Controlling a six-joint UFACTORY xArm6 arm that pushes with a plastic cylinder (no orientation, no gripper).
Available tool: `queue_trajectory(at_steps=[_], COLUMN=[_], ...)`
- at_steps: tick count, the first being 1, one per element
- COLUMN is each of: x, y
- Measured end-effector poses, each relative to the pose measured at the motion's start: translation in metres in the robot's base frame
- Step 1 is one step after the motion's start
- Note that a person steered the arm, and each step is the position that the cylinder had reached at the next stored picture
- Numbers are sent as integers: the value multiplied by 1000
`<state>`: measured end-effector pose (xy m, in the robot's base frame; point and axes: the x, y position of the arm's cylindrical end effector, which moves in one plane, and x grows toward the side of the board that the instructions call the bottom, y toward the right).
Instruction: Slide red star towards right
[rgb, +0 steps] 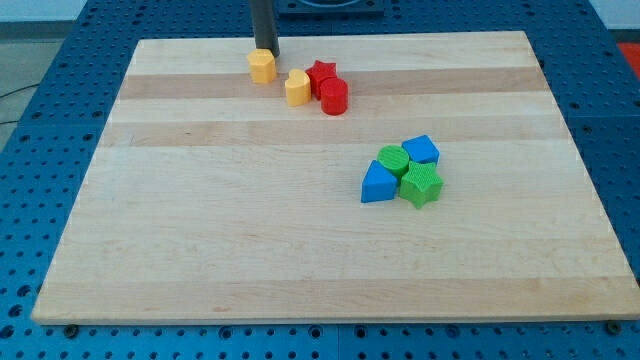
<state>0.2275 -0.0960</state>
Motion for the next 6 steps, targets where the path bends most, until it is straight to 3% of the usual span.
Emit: queue_trajectory(at_steps=[3, 6], x=[33, 30], y=[19, 166])
